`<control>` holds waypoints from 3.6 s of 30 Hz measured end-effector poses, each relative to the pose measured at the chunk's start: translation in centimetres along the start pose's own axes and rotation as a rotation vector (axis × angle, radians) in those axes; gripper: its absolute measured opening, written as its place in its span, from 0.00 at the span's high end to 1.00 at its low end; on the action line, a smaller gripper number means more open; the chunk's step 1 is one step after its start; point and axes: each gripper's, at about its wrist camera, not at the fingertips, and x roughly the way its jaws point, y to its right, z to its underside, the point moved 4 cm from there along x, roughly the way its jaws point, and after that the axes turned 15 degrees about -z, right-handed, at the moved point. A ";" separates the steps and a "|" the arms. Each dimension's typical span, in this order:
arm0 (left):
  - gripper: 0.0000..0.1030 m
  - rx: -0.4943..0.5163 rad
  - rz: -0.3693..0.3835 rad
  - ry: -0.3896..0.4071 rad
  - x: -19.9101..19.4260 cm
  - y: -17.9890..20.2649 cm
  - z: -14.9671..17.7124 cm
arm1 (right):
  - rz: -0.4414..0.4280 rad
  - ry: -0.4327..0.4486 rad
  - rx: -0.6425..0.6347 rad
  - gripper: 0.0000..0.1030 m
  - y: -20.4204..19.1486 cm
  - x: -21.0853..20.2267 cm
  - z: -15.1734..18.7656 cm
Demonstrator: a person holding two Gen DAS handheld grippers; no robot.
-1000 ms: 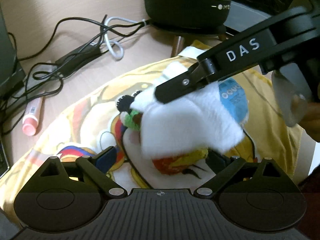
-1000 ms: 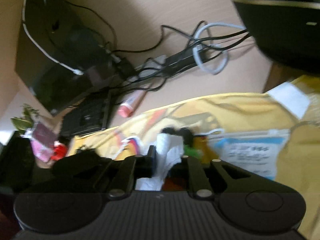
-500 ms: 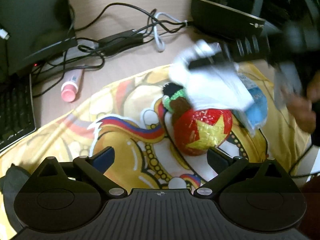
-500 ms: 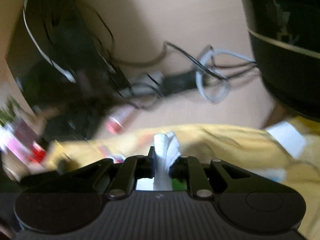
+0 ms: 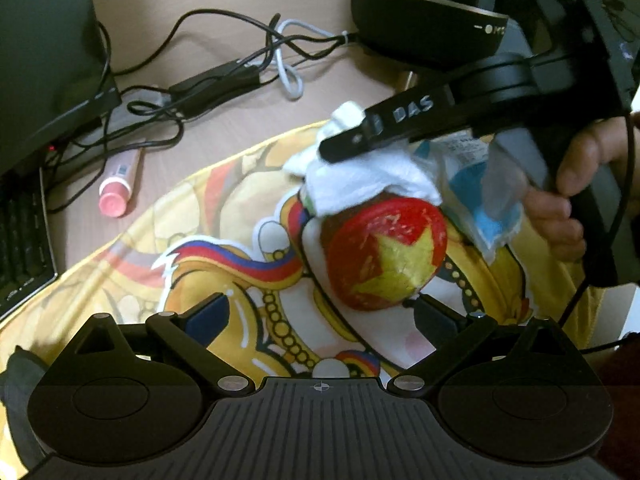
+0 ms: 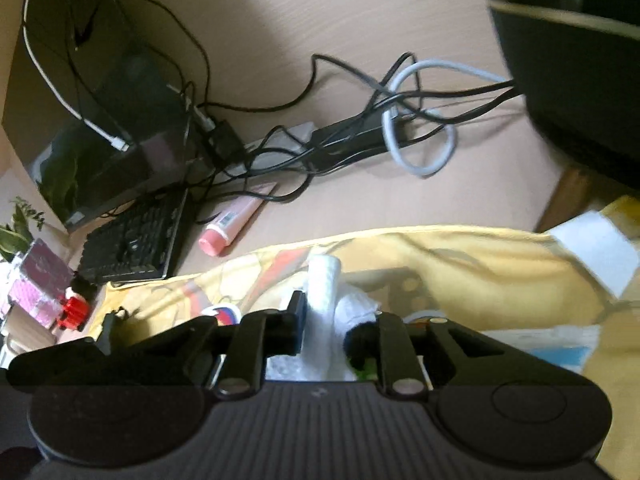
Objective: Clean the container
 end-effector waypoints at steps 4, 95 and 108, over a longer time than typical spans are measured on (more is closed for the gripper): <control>0.02 0.005 -0.006 0.003 -0.1 -0.3 0.1 | 0.108 -0.017 -0.060 0.86 0.4 -0.3 0.2; 0.04 -0.192 -0.114 0.015 -4.1 -12.7 6.6 | 0.042 -0.301 -0.338 0.87 -13.6 14.7 2.6; 0.03 -0.241 -0.099 -0.039 -4.9 -12.2 10.7 | -0.182 -0.386 -0.094 0.87 -16.8 15.3 4.7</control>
